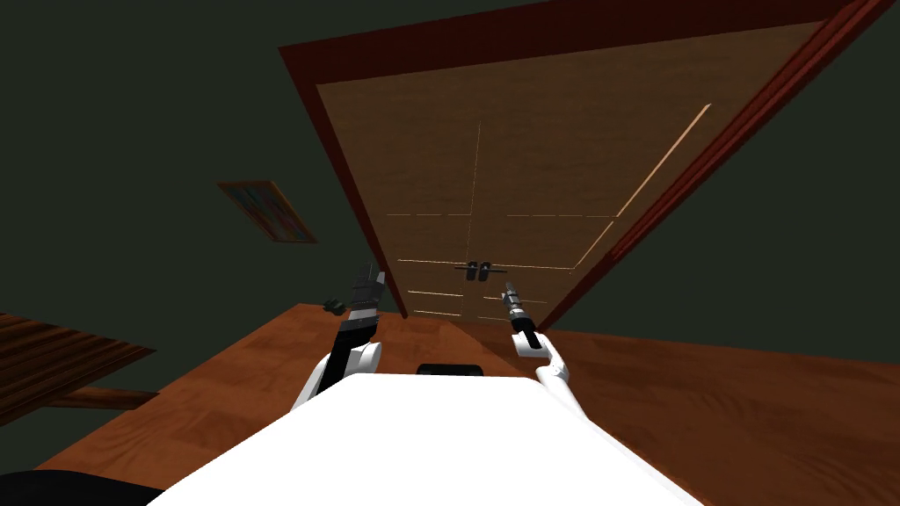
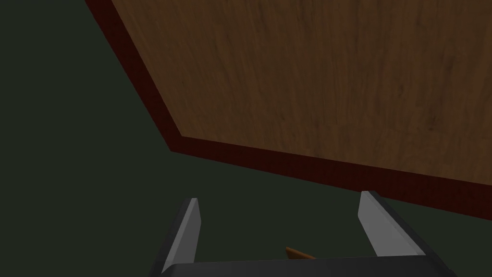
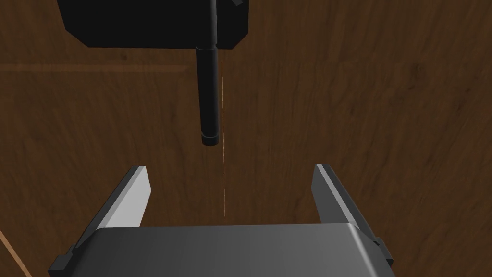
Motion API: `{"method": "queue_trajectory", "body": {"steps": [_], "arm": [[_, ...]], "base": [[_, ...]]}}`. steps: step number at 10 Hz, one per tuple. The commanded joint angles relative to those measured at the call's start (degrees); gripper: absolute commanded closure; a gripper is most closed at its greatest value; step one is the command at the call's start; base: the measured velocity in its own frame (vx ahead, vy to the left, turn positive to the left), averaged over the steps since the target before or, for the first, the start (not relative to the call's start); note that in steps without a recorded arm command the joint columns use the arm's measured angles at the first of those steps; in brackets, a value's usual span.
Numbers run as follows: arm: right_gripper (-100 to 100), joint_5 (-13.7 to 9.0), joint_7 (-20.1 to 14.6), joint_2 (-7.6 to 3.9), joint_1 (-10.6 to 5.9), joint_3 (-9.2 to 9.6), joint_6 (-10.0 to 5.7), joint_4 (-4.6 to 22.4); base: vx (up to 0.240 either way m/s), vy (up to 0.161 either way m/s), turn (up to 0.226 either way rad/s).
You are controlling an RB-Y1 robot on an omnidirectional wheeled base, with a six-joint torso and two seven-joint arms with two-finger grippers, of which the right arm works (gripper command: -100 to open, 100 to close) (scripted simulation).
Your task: Pull the door open
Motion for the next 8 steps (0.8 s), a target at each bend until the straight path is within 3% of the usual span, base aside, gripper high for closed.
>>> {"method": "queue_trajectory", "body": {"steps": [1, 3, 4, 5, 8], "arm": [[-100, 0.3, -0.7, -0.11, -0.81, -0.18, -0.04, 1.7], [-100, 0.8, -2.0, -0.44, -1.84, -0.39, 0.23, 3.9], [-100, 0.6, -1.6, -0.40, -1.63, -0.32, 0.24, 3.2], [-100, -0.2, -2.4, -2.37, -0.93, -2.28, -0.40, 4.9], [-100, -1.5, -3.5, -5.19, 0.04, -4.95, -1.55, 7.3]], "base": [[0.101, -0.010, 0.047], [0.125, -0.012, 0.059], [0.065, -0.004, 0.016], [0.060, 0.038, 0.082], [0.120, 0.036, 0.062]]}}
